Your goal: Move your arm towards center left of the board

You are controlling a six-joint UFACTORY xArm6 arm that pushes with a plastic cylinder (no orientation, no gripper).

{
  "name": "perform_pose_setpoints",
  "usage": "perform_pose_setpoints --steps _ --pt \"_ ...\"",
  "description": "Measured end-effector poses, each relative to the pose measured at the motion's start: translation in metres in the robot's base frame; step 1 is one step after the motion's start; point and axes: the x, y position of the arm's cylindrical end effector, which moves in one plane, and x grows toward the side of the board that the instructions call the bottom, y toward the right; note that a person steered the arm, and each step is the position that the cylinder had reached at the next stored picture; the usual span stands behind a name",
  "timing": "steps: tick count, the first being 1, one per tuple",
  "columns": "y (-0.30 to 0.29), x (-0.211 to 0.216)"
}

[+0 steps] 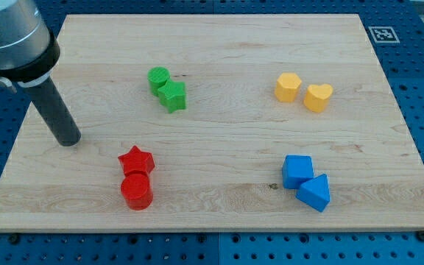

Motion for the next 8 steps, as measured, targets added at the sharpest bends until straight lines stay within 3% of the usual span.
perform_pose_setpoints --steps 2,4,6,8 --pt "0.003 0.002" --pt "0.037 0.06" --pt "0.059 0.092" --pt "0.148 0.125"
